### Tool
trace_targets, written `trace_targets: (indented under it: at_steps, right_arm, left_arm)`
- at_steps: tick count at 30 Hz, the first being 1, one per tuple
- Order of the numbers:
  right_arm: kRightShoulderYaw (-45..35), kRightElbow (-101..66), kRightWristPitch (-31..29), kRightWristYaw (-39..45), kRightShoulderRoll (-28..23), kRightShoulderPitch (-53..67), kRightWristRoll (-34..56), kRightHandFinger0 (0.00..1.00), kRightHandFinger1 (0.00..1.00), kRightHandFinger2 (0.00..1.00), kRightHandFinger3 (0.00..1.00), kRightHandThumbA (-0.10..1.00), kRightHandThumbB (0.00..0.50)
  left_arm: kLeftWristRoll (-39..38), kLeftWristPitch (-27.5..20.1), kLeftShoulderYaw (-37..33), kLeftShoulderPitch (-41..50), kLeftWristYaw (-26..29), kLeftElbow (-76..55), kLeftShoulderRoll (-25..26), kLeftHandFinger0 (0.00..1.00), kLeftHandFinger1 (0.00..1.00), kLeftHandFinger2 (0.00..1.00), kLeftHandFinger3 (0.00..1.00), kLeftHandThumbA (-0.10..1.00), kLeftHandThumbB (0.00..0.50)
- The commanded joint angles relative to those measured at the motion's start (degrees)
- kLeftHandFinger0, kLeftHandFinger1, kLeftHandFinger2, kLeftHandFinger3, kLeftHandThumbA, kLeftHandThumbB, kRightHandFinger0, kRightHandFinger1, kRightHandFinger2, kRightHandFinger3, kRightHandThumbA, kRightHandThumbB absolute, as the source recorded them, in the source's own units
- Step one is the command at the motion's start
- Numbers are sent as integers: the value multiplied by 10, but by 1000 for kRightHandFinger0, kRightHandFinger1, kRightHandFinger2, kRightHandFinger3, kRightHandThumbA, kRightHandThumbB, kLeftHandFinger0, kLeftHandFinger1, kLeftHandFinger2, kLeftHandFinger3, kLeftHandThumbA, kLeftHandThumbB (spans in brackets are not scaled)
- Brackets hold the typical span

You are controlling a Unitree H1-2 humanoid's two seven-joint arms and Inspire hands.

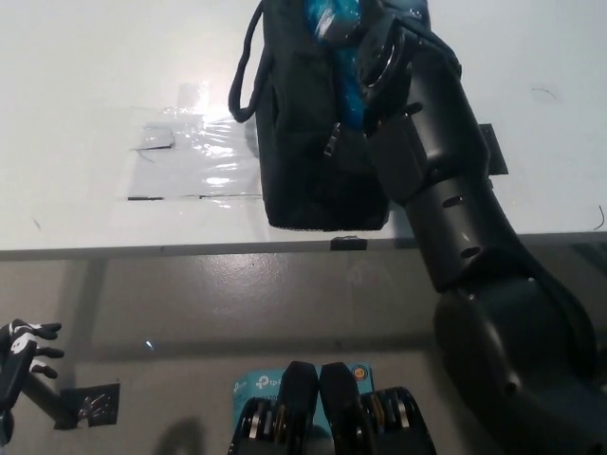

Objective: The robot uses its right hand to pick up a stack of plates kept in the middle of the desk and put it inside a bag kept next to it

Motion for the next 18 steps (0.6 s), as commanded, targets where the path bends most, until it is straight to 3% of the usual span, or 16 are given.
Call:
trace_targets:
  at_steps: [1, 13, 18]
  right_arm:
    - [28, -45, -6, 21, -16, -34, -32, 1000, 1000, 1000, 1000, 1000, 499]
    - [41, -101, -6, 18, -40, -81, -45, 1000, 1000, 1000, 1000, 1000, 500]
    - [59, -125, -6, 5, -65, -92, -6, 1000, 1000, 1000, 1000, 1000, 500]
  left_arm:
    - [8, -16, 0, -3, 11, -6, 5, 339, 424, 567, 604, 574, 0]
    - [9, -22, 1, 2, 11, -1, 4, 340, 434, 583, 614, 518, 0]
    - [14, -23, -3, 5, 10, -2, 6, 328, 414, 576, 611, 522, 0]
